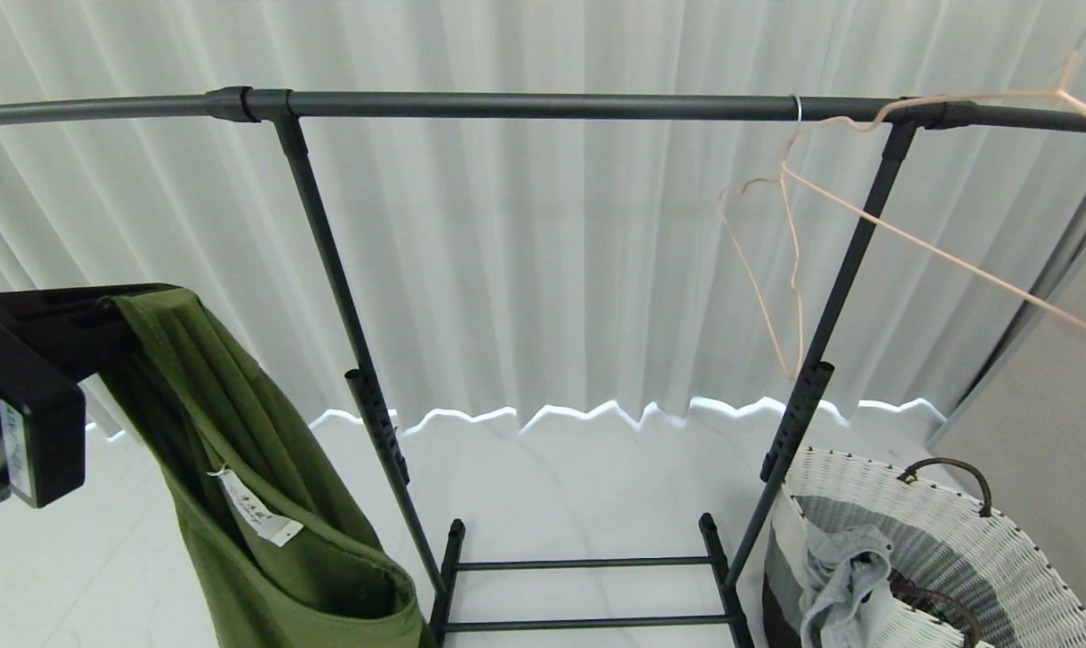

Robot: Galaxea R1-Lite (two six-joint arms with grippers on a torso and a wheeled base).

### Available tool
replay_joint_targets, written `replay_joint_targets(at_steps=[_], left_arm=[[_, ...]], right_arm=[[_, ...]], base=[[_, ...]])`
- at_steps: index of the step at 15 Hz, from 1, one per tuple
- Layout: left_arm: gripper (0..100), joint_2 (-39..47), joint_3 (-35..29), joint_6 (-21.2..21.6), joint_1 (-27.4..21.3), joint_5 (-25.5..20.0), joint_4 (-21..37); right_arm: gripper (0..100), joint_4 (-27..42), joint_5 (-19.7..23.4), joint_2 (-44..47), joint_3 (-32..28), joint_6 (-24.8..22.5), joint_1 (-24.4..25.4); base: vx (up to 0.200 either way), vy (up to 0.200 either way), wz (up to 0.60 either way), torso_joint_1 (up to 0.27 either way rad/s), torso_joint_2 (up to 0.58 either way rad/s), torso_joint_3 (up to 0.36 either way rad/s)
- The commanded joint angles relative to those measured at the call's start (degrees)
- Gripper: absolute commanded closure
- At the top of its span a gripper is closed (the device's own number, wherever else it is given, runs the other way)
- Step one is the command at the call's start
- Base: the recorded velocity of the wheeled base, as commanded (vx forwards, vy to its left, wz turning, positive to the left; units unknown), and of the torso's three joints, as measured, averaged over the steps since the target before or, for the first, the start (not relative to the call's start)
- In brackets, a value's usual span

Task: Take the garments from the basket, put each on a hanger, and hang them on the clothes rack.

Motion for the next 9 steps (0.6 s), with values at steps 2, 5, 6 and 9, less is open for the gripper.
replay_joint_targets(at_steps=[2,5,6,9], left_arm=[[100,0.0,0.06,-0.03,0.0,0.03,-0.01],[100,0.44,-0.11,-0.03,0.0,0.03,-0.01],[100,0.61,-0.2,-0.12,0.0,0.03,-0.01],[100,3.25,-0.55,-1.52,0.53,1.34,-0.01]], right_arm=[[100,-0.98,0.08,0.31,0.68,0.69,11.65],[100,-0.89,0.17,3.03,3.76,10.0,23.7],[100,-0.71,0.17,3.82,4.11,12.64,25.98],[100,-0.71,0.35,8.57,4.82,25.38,34.24]], base=[[0.0,0.0,0.0,0.0,0.0,0.0],[0.0,0.0,0.0,0.0,0.0,0.0],[0.0,0.0,0.0,0.0,0.0,0.0],[0.0,0.0,0.0,0.0,0.0,0.0]])
